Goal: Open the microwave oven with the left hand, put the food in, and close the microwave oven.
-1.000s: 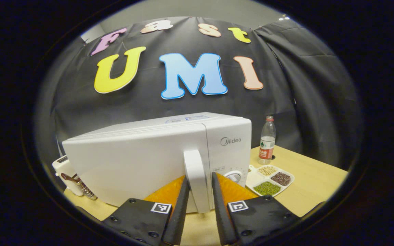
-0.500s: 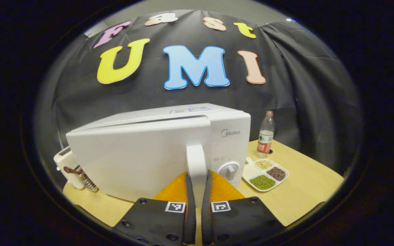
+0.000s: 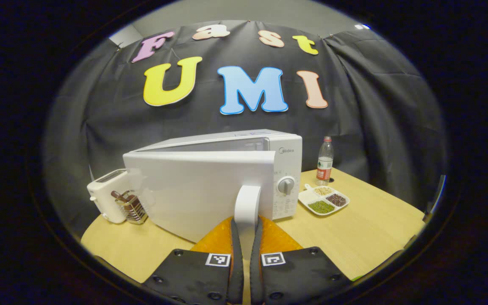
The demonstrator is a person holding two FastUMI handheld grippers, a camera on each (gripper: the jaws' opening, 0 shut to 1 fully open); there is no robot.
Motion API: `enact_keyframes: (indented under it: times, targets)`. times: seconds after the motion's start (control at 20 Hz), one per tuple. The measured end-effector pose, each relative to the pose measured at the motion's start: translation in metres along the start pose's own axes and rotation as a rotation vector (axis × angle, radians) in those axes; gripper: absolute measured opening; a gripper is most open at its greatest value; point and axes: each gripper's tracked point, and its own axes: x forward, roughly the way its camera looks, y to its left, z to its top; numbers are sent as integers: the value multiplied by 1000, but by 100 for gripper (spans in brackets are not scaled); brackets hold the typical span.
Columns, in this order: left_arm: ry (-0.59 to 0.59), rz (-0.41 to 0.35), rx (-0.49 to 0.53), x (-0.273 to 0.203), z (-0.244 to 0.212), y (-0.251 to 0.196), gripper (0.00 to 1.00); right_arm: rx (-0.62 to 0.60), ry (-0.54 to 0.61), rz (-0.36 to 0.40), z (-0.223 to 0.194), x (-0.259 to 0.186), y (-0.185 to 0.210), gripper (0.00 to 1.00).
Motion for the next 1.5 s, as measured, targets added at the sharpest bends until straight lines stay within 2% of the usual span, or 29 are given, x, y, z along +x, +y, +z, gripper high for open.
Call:
enact_keyframes:
  times: [0.45, 0.6, 0.65, 0.9, 0.95, 1.0, 1.1, 1.15, 1.2, 1.35, 1.4, 1.5]
  targets:
    - [33, 143, -18, -66, -20, 53, 12, 37, -2, 226, -6, -30, 18, 99]
    - [44, 188, -31, -90, -29, 79, 15, 43, -4, 265, -5, -31, 28, 99]
    - [47, 190, -36, -96, -30, 86, 12, 52, -5, 276, -3, -32, 33, 99]
    - [50, 152, -58, -119, -41, 118, 12, 44, 12, 306, -2, -28, 75, 99]
    - [53, 135, -62, -122, -44, 124, 15, 52, 18, 316, -1, -30, 90, 99]
    - [53, 118, -67, -126, -44, 130, 12, 61, 9, 327, 4, -30, 104, 99]
    - [52, 94, -64, -134, -48, 145, 12, 63, 6, 337, 8, -32, 126, 99]
    - [56, 81, -58, -137, -50, 153, 15, 65, 8, 342, 7, -33, 139, 99]
    - [57, 68, -56, -139, -52, 159, 12, 68, 4, 346, 9, -34, 150, 99]
    - [60, 41, -63, -147, -54, 180, 12, 66, 9, 355, 8, -37, 182, 99]
    - [59, 33, -64, -150, -56, 187, 15, 65, 9, 356, 8, -37, 190, 99]
    - [60, 24, -61, -154, -59, 201, 12, 68, 9, 356, 8, -36, 207, 99]
